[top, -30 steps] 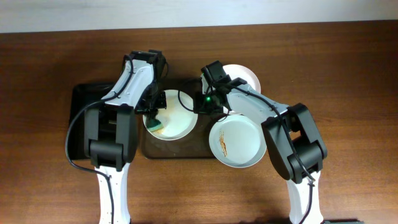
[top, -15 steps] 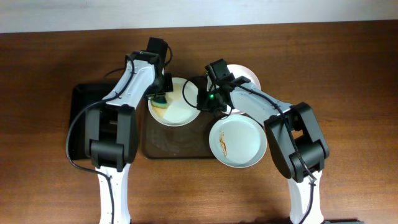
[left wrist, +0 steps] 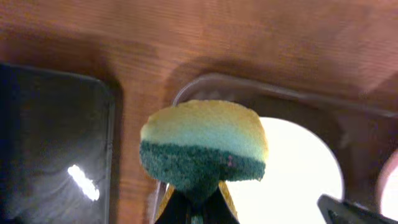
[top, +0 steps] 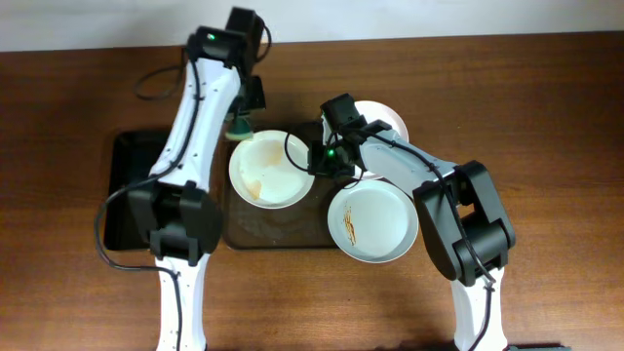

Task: Clean dirty plates on tray and stack at the side
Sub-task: 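Scrub the left white plate with the sponge in the left gripper, then lift the left arm away and raise the plate with the right gripper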

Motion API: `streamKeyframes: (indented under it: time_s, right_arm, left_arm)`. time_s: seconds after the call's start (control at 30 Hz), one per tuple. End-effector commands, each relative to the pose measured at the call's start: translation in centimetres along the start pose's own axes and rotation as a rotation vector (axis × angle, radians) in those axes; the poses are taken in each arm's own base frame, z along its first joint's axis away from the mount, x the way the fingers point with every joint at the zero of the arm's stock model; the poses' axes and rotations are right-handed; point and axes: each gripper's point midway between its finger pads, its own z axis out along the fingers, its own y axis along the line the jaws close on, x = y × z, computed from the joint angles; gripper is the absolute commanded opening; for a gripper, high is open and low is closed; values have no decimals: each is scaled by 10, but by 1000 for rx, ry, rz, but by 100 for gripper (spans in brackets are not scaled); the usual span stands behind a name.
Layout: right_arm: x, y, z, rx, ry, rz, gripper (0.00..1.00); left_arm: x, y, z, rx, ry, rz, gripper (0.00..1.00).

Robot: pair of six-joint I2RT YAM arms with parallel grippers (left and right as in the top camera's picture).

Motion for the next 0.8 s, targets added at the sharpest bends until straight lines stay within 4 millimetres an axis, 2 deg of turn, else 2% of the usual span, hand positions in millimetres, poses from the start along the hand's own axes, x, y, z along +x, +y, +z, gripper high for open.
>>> streamKeyframes:
  time_s: [0.0, 0.03, 0.1, 0.13, 0.17, 0.2, 0.23, 0.3, 0.4, 0.47, 0.63, 0.77]
  right_arm:
    - [17, -5, 10, 9, 61, 4, 18]
    - [19, -7, 9, 15, 71, 9, 38]
    - [23, -9, 9, 24, 84, 23, 51]
    - [23, -9, 9, 24, 84, 23, 52]
    - [23, -9, 9, 27, 82, 23, 49]
    - [22, -11, 9, 36, 78, 22, 41]
    - [22, -13, 9, 49, 74, 22, 24]
    - [23, -14, 9, 54, 78, 24, 5]
    - [28, -16, 8, 67, 98, 60, 4]
    - [27, -12, -1, 67, 98, 59, 4]
    - [14, 3, -55, 128, 45, 13, 4]
    - [3, -4, -96, 257, -28, -16, 4]
  left_arm:
    - [-11, 19, -19, -7, -34, -39, 1]
    - [-9, 23, -17, -10, -19, -43, 1]
    - [-7, 25, -15, -15, -6, -45, 1]
    - [-7, 25, -15, -15, -7, -45, 1]
    - [-8, 25, -15, -14, -9, -46, 1]
    - [-8, 25, -15, -13, -11, -46, 1]
    - [-8, 25, -15, -13, -12, -46, 1]
    - [-8, 25, -15, -12, -13, -46, 1]
    - [-9, 25, -15, -11, -16, -48, 1]
    - [-10, 25, -15, -10, -19, -49, 1]
    - [-11, 25, -15, -10, -21, -50, 1]
    - [-12, 29, -14, -11, -21, -59, 1]
